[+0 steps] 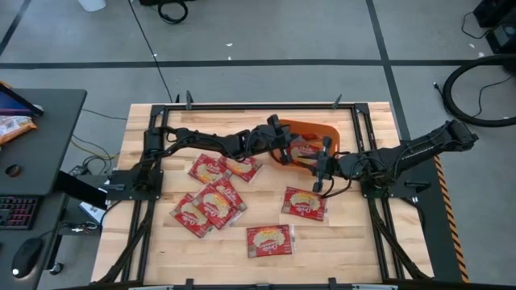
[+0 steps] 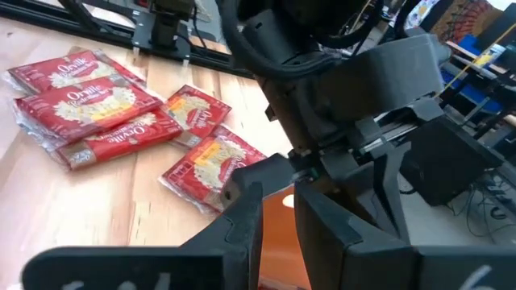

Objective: Sort popcorn bags into baskets
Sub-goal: Put the popcorn bag into the orange bin

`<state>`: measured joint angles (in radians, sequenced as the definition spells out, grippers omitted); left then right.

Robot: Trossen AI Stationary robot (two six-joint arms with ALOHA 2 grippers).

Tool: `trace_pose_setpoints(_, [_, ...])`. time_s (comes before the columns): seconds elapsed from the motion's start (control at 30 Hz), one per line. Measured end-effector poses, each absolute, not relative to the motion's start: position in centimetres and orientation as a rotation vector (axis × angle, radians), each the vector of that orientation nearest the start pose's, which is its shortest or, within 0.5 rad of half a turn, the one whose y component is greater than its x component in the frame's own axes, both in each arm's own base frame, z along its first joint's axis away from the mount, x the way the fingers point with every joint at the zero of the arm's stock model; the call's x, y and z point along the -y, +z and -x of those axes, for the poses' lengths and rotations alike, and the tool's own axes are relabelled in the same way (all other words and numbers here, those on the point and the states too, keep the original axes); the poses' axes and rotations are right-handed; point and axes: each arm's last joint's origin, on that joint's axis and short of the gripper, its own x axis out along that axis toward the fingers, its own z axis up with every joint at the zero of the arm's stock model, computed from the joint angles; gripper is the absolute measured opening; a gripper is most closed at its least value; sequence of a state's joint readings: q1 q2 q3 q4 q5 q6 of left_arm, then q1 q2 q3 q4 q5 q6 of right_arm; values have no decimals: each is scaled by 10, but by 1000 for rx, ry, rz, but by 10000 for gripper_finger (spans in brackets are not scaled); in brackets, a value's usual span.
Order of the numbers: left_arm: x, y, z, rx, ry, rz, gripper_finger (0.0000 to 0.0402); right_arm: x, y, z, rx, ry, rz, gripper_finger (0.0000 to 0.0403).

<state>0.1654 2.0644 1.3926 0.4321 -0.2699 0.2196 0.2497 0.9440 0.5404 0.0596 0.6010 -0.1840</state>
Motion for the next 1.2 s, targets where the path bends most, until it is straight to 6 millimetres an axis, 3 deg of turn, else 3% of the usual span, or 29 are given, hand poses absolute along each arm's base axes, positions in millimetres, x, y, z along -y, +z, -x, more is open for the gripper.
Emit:
trace_pose_setpoints(0.5, [-80, 204, -460, -310, 279, -164, 14, -34, 245, -198, -356, -317, 336, 78])
trace_pose_setpoints(0.83, [-75, 205, -461, -288, 161, -99, 74, -33, 244, -198, -361, -318, 356, 78])
trace_pose_setpoints(1.0, [-74, 229, -450, -286, 22, -49, 81, -33, 244, -198, -362, -318, 357, 78])
trace_pose_setpoints(1.2, [-67, 262, -421, -433, 0, -94, 70, -33, 244, -198, -363, -316, 360, 78])
